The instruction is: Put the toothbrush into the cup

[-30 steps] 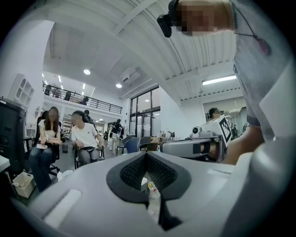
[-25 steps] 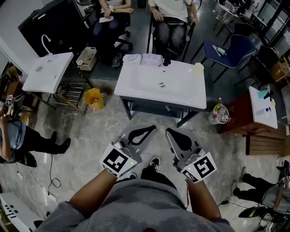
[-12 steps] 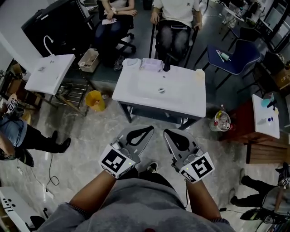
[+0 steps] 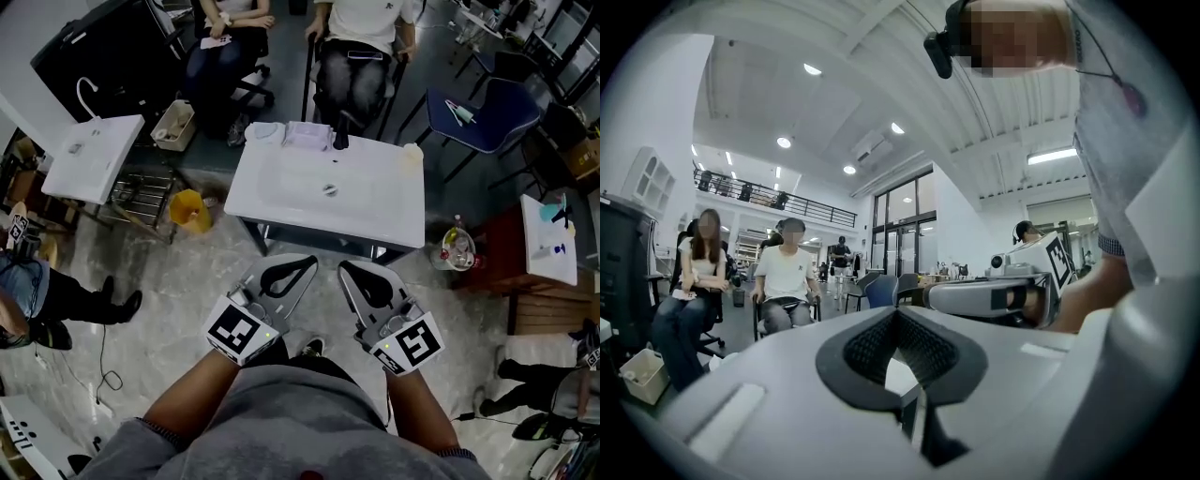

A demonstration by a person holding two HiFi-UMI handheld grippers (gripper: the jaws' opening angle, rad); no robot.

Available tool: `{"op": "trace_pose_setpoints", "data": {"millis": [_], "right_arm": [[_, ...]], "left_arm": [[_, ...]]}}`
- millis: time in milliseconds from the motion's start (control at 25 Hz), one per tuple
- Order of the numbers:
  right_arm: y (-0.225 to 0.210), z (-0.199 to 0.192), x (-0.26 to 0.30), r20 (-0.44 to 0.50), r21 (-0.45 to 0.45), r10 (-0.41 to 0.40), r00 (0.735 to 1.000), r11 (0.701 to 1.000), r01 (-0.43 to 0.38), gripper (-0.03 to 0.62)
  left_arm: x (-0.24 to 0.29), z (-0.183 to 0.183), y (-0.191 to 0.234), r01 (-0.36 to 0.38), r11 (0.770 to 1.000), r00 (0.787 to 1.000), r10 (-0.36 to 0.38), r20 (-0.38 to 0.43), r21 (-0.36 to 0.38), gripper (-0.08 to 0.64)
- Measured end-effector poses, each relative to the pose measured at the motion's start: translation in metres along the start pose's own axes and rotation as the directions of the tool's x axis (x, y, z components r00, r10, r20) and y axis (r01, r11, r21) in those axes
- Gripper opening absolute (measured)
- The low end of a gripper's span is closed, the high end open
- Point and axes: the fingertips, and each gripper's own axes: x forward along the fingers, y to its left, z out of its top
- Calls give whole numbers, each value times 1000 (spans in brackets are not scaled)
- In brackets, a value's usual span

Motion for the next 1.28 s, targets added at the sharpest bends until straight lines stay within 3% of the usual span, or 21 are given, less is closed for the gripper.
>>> {"op": "trace_pose_setpoints", "data": {"millis": [640,960,1280], "right_arm": [[-72,-16,120,-57,12,-112,992,994,113,13],[-104,-11,177,-26,17,-166,986,986,167,13],[-139,-32,207,-81,19,-273,959,961,275,14]], "left_arm": [[57,2,127,164,986,986,-164,5,-44,6],[82,-2,187,247,968,969,-248,-7,-49,6],[98,-11,234,305,950,951,-307,-19,-62,6]]}}
